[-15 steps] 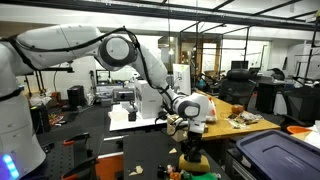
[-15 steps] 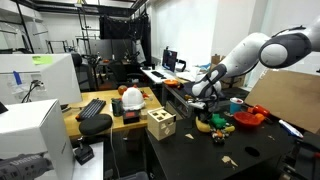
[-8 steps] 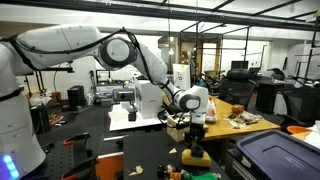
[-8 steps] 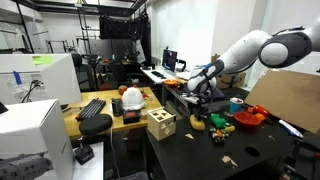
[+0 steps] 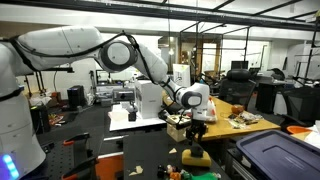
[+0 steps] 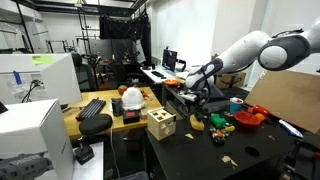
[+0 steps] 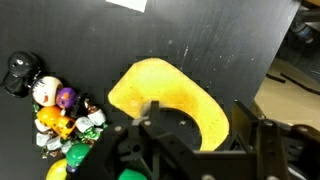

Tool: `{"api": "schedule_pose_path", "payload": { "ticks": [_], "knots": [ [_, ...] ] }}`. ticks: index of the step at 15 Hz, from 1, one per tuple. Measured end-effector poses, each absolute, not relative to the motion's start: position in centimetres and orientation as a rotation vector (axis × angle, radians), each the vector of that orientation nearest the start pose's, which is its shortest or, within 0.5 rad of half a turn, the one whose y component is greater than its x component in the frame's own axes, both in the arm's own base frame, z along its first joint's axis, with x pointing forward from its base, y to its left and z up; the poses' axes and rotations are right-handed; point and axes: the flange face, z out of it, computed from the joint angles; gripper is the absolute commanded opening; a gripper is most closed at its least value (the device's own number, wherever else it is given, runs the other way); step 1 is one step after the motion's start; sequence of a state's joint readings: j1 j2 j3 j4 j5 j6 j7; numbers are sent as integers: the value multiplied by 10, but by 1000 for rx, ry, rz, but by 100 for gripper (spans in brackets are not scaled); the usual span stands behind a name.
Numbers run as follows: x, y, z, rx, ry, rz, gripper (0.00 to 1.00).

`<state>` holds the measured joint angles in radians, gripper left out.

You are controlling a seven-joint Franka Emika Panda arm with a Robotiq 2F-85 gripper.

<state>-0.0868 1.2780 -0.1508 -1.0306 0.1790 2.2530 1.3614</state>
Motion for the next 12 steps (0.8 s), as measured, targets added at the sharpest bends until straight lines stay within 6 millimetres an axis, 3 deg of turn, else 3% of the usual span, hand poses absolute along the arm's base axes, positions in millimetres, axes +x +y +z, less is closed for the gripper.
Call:
{"api": "schedule_pose_path", "payload": {
  "ticks": [5,12],
  "knots": [
    [735,-136,38,-2282,2233,45,100],
    [726,-150,33,-2628,1940,106,100]
  ]
}}
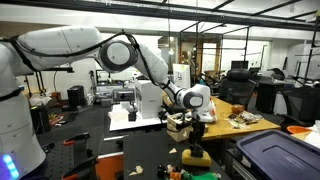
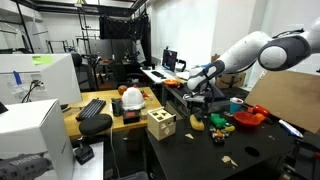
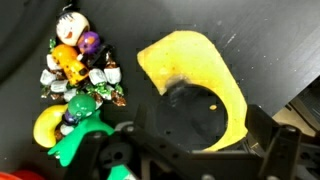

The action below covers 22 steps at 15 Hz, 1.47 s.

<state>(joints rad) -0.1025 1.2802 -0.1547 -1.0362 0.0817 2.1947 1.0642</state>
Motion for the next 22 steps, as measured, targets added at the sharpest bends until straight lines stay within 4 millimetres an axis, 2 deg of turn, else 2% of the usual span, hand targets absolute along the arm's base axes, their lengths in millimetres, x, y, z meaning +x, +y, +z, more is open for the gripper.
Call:
{"api": "schedule_pose_path", "payload": {
  "ticks": [8,14,20,21,22],
  "knots": [
    [719,-177,29,-2853,1570,152,100],
    [719,-178,26,-2907,1407,189,100],
    [710,-174,10,-2894,1297,313,100],
    [708,-173,6,-2891,1285,338,75],
    [707,-173,3,-2889,1270,361,74]
  ]
}}
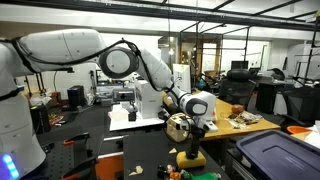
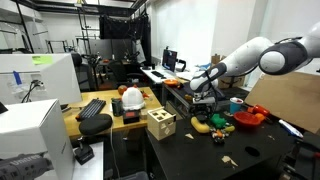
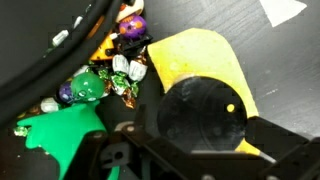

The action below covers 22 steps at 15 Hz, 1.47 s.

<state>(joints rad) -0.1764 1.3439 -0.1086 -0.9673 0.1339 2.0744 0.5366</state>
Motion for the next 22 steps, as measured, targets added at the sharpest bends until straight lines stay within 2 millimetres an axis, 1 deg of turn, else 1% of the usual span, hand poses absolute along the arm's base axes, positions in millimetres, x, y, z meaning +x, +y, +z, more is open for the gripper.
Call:
{"api": "schedule_pose_path", "payload": {
  "ticks": [1,2,6,7,9,11,17,22],
  "knots": [
    [705,-172,1,-2884,1261,382,66],
    [705,-171,-1,-2881,1252,397,61],
    [709,-171,6,-2862,1239,414,56],
    [711,-171,8,-2856,1239,412,54],
    [714,-171,13,-2844,1236,406,46],
    [716,-170,17,-2832,1233,411,46],
    [714,-175,16,-2786,1247,425,46],
    [711,-183,16,-2672,1320,438,46]
  ]
}}
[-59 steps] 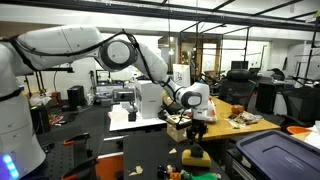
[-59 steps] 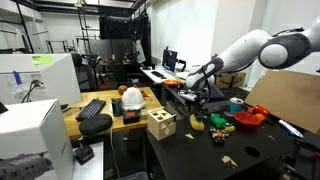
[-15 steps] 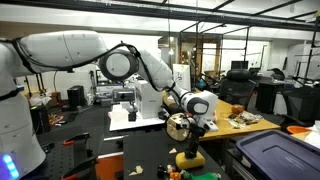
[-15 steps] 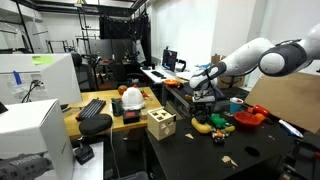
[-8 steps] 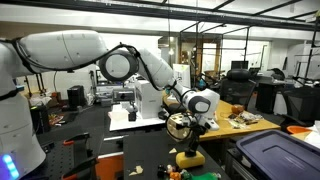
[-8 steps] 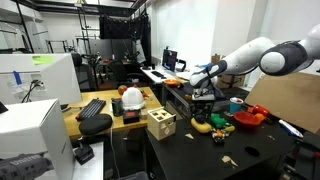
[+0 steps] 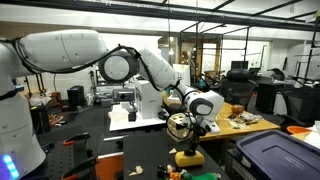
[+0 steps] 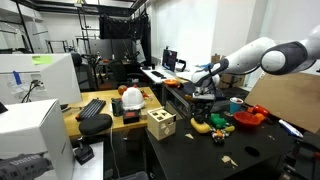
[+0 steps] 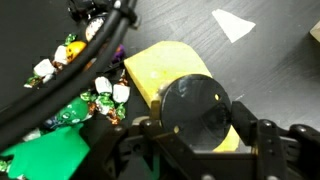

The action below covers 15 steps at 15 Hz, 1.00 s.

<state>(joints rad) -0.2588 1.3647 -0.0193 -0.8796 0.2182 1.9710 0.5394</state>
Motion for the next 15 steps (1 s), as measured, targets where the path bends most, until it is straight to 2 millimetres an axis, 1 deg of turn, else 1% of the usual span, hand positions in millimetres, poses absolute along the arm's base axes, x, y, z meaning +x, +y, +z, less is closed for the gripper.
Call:
{"api": "schedule_pose_path", "payload": {
  "ticks": [2,4,5,7,8,15],
  "knots": [
    [712,-184,17,-2617,1362,443,46],
    [713,-180,17,-2548,1402,452,46],
    [714,-177,17,-2522,1419,455,90],
    [715,-172,17,-2494,1449,462,98],
    [715,-171,16,-2491,1457,464,100],
    [711,-163,3,-2519,1462,486,100]
  ]
}}
